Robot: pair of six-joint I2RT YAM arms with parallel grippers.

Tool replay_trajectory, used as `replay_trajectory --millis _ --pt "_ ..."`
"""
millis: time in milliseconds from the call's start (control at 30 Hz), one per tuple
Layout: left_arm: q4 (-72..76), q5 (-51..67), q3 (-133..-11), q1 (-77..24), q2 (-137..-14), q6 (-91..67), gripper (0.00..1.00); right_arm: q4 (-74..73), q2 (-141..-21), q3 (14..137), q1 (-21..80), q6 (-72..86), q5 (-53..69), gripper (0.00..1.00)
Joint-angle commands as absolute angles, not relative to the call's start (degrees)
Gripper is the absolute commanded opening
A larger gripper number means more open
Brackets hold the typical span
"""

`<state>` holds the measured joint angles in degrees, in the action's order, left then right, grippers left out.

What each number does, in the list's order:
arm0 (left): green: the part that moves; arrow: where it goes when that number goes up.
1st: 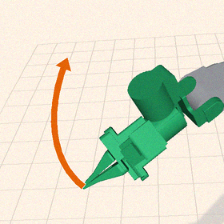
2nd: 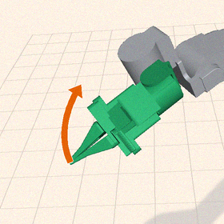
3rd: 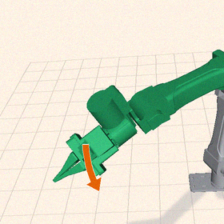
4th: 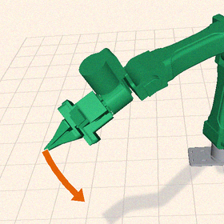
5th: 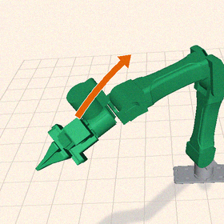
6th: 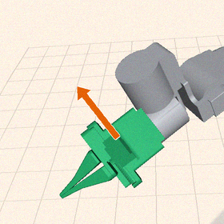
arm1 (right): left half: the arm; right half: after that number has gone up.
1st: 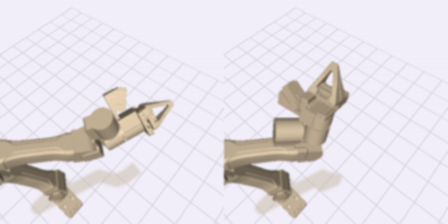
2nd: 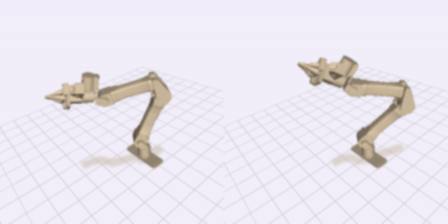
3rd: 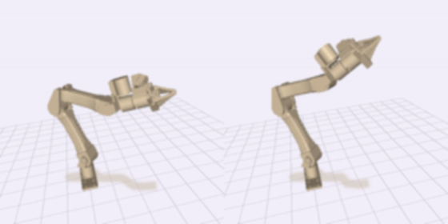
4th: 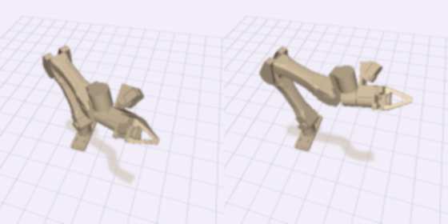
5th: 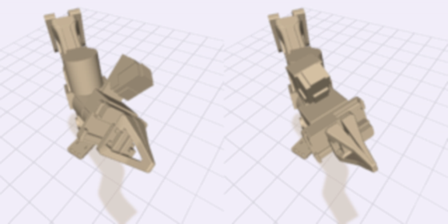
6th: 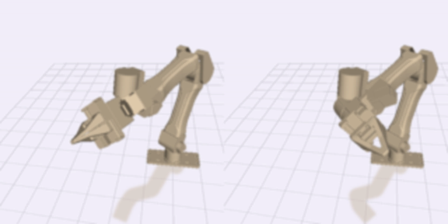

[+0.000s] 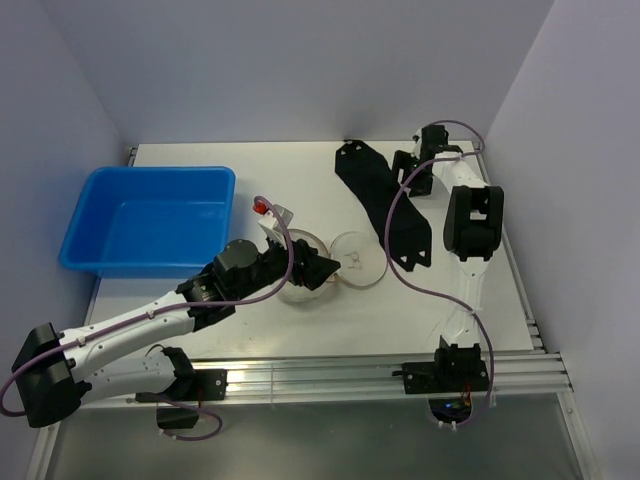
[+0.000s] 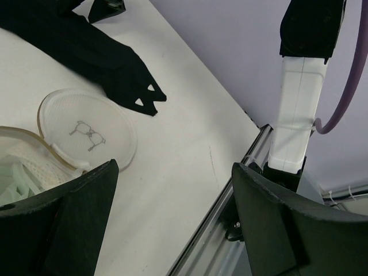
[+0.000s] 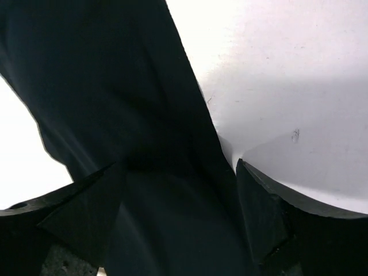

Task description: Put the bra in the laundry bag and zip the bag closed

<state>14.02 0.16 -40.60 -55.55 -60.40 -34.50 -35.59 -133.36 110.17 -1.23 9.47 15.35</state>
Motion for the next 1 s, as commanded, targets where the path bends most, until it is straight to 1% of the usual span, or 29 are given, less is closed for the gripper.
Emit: replay_trajectory --millis 0,100,133,167,200,233,267,300,333,400,533,567,600,633,667,700,767,800,900,933,967 --pt "16.26 0.70 -40.25 -55.72 -59.06 -33.22 0.86 -36.57 -133.33 109.87 -2.81 9.23 19.16 0.83" --pt "16.08 1.14 -40.43 -55.72 -58.97 -32.96 0.86 -34.72 -133.33 106.97 -3.69 10.81 21.70 0.76" --pt "16.17 1.06 -40.34 -55.72 -58.97 -33.05 0.86 -33.41 -132.98 106.09 -3.95 11.16 23.54 0.71" --pt "16.26 0.97 -40.34 -55.72 -58.97 -33.39 0.86 -32.62 -132.63 103.73 -4.39 11.86 24.08 0.62" --pt "16.35 1.14 -40.34 -55.72 -59.15 -33.49 0.86 -31.48 -132.19 102.49 -4.66 12.30 24.69 0.57" --pt "16.26 1.23 -40.43 -55.72 -59.32 -33.49 0.86 -30.25 -131.67 101.87 -5.01 12.57 28.00 0.48" --pt "16.17 1.32 -40.60 -55.72 -59.50 -33.40 0.86 -29.63 -131.49 101.08 -5.36 13.79 28.91 0.45" --pt "16.08 1.41 -40.69 -55.72 -59.76 -33.31 0.86 -29.01 -131.40 100.81 -5.80 14.06 29.61 0.39" --pt "16.08 1.32 -40.69 -55.72 -59.94 -33.40 0.86 -27.79 -131.40 100.38 -6.06 14.24 34.40 0.33" --pt "16.26 1.58 -40.52 -55.72 -60.03 -34.01 0.86 -27.51 -131.92 100.55 -6.50 14.41 36.82 0.30" --pt "16.17 1.15 -39.82 -55.72 -59.59 -34.63 0.85 -25.24 -133.07 100.20 -7.64 16.08 40.95 0.27" --pt "16.35 0.79 -39.47 -55.72 -59.42 -35.06 0.85 -24.27 -132.72 98.80 -7.91 16.69 43.39 0.30" --pt "16.52 0.62 -39.20 -55.72 -59.24 -35.24 0.85 -23.56 -132.54 98.44 -8.00 16.79 44.37 0.37" --pt "16.52 0.44 -39.11 -55.72 -59.33 -35.33 0.85 -23.64 -132.71 98.61 -8.17 16.79 45.08 0.53" --pt "16.44 0.53 -39.20 -55.72 -59.50 -35.33 0.85 -23.73 -132.89 99.22 -8.17 16.87 45.26 0.55" --pt "16.09 0.61 -39.37 -55.72 -59.76 -35.33 0.85 -23.90 -133.24 99.66 -8.17 16.79 45.35 0.56" --pt "16.17 0.53 -39.20 -55.72 -59.94 -35.59 0.85 -24.79 -134.30 100.46 -8.17 16.53 47.19 0.38" --pt "16.61 0.44 -39.03 -55.72 -59.94 -35.77 0.85 -24.26 -134.12 99.85 -8.17 16.78 47.28 0.32" --pt "16.70 0.53 -39.11 -55.72 -60.12 -35.86 0.85 -22.77 -133.16 98.61 -8.35 17.40 47.46 0.06" --pt "16.53 0.35 -39.02 -55.72 -60.12 -35.86 0.85 -21.02 -132.81 97.66 -8.44 18.01 47.72 0.00" --pt "16.70 0.35 -38.85 -55.72 -60.03 -35.95 0.85 -18.83 -131.93 96.17 -8.61 19.84 48.86 0.00"
